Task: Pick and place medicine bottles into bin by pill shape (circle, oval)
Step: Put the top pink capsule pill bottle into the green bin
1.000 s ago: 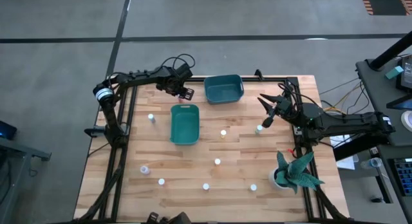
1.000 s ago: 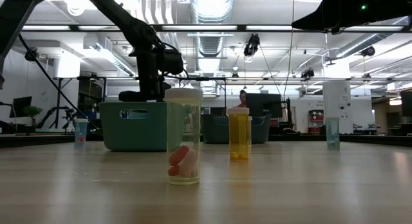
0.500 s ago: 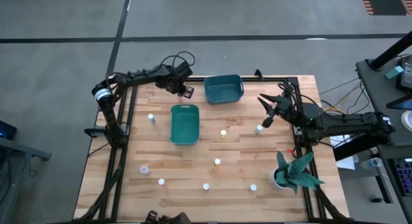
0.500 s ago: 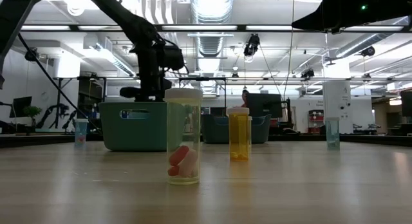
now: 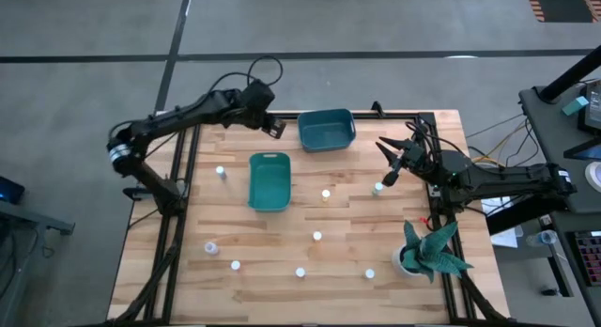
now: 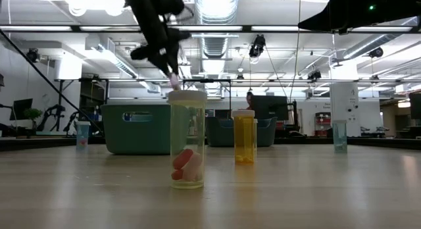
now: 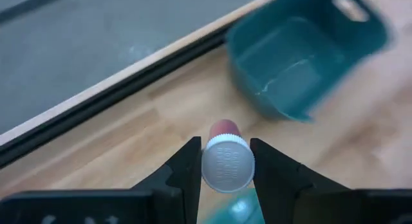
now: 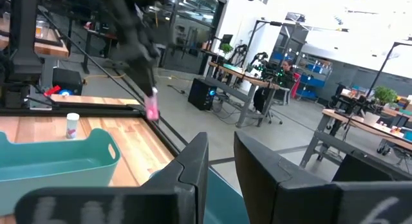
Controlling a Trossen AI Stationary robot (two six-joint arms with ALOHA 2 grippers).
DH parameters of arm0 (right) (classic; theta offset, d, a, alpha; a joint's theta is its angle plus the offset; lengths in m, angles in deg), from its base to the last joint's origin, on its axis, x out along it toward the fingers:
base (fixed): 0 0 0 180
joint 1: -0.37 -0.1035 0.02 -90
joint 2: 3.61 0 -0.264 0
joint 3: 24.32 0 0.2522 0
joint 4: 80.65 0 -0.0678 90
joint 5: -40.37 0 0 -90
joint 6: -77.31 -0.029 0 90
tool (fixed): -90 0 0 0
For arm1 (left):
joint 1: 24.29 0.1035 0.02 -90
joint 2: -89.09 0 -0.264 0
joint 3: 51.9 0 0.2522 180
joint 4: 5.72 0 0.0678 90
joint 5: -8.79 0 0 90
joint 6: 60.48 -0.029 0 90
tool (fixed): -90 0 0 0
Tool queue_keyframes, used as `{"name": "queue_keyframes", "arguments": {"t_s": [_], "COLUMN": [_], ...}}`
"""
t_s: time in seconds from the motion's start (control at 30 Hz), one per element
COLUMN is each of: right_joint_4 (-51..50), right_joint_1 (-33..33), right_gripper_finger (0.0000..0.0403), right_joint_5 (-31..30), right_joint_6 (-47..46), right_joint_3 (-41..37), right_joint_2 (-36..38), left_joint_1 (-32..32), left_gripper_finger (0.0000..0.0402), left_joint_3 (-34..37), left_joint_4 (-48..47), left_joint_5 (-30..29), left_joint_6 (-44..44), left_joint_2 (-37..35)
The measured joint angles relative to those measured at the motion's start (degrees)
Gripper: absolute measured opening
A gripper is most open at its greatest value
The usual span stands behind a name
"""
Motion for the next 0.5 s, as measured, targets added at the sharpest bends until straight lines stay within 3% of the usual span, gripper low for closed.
{"name": "queue_keyframes", "arguments": {"t_s": [0.2,0.5], "right_joint_4": [0.1,0.4], "right_joint_1": [0.0,0.0], "right_gripper_finger": [0.0066,0.0066], "right_joint_5": [0.0,0.0], "right_joint_6": [-0.1,-0.8], "right_joint_3": [0.0,0.0], "right_joint_2": [0.0,0.0], "left_joint_1": [-9.5,-21.5], "left_gripper_finger": [0.0096,0.0095], "left_joint_3": [0.2,0.0], "left_joint_4": [-4.1,-13.7], "left_joint_5": [0.1,0.6], "left_joint_6": [4.3,9.1], "left_joint_2": [-6.1,-4.6]}}
